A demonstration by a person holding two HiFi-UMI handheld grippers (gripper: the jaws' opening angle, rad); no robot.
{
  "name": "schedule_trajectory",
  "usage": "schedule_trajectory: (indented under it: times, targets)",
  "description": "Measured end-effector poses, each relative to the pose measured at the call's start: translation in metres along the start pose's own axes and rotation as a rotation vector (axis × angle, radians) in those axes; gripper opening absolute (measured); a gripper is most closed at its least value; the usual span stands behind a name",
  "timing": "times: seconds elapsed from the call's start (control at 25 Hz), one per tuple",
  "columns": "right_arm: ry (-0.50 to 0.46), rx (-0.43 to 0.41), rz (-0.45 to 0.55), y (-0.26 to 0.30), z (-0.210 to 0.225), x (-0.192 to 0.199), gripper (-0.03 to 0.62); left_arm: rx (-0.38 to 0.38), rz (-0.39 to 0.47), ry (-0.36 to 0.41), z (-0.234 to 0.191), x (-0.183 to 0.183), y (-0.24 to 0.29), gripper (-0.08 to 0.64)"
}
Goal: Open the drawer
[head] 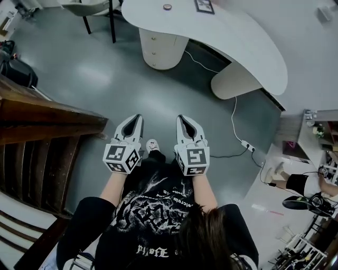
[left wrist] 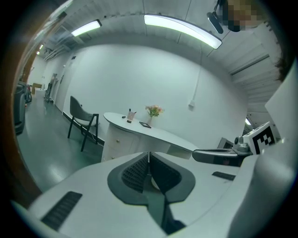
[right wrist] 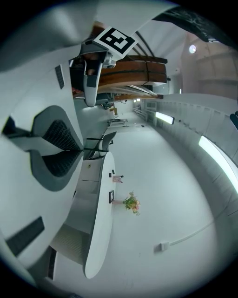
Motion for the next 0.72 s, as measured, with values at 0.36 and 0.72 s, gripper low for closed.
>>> schedule_trajectory:
  times: [0.36, 0.72]
  targets:
    - [0.000, -0.015, -0.036, 0.019, -0.015, -0.011, 0.025, -0.002, 0.020, 0.016, -0.021, -0.014, -0.013, 0.029]
    - [-0.009, -0.063, -0.020, 0.033, -0.018, -0.019, 0.025, -0.008, 0.025, 0.030, -0.021, -0.015, -0.010, 0.029]
Point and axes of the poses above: the fingertips, and each gripper's own axes: y forward along the fingers, z to its right, x out of its underside, the point moved 4 cm from there along -y, backward along the fingers, and after that the axes turned 1 degree about -z, right-handed, at the moved point
